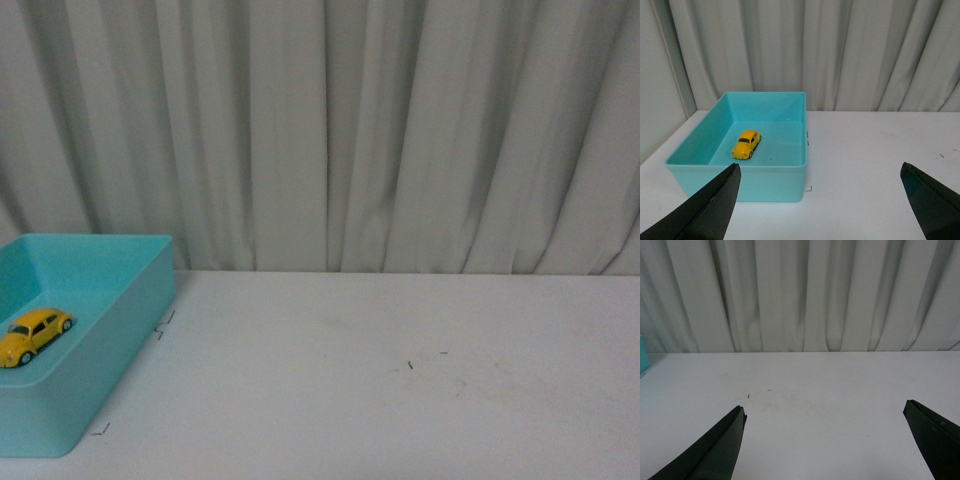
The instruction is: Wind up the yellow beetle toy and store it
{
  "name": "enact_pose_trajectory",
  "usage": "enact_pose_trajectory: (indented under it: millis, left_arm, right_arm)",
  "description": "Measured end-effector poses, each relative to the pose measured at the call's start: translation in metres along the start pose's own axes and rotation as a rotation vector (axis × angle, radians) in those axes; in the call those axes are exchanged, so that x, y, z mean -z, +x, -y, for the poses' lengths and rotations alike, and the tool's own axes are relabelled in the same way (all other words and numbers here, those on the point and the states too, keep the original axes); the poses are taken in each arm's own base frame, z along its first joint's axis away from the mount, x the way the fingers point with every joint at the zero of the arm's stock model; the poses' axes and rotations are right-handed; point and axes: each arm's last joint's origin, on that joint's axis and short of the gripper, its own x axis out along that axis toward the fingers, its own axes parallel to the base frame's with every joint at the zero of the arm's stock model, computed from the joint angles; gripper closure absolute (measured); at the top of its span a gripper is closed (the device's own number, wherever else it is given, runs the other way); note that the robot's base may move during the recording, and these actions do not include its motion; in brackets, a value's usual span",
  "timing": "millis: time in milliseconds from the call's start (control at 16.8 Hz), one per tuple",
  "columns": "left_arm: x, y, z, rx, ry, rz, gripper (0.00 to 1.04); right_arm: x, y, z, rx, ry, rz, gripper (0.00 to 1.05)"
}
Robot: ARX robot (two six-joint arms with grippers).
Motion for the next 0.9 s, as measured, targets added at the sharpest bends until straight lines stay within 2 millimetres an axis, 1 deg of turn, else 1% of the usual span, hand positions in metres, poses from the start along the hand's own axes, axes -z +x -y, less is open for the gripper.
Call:
enact_pose_trajectory:
  millis: [896]
  left_arm:
    - [-0.0001, 0.0, 0.0, 0.001, 0.0, 0.001, 0.07]
  right_arm:
    - [0.0, 0.0, 0.0, 0.0, 0.0, 0.0, 0.07]
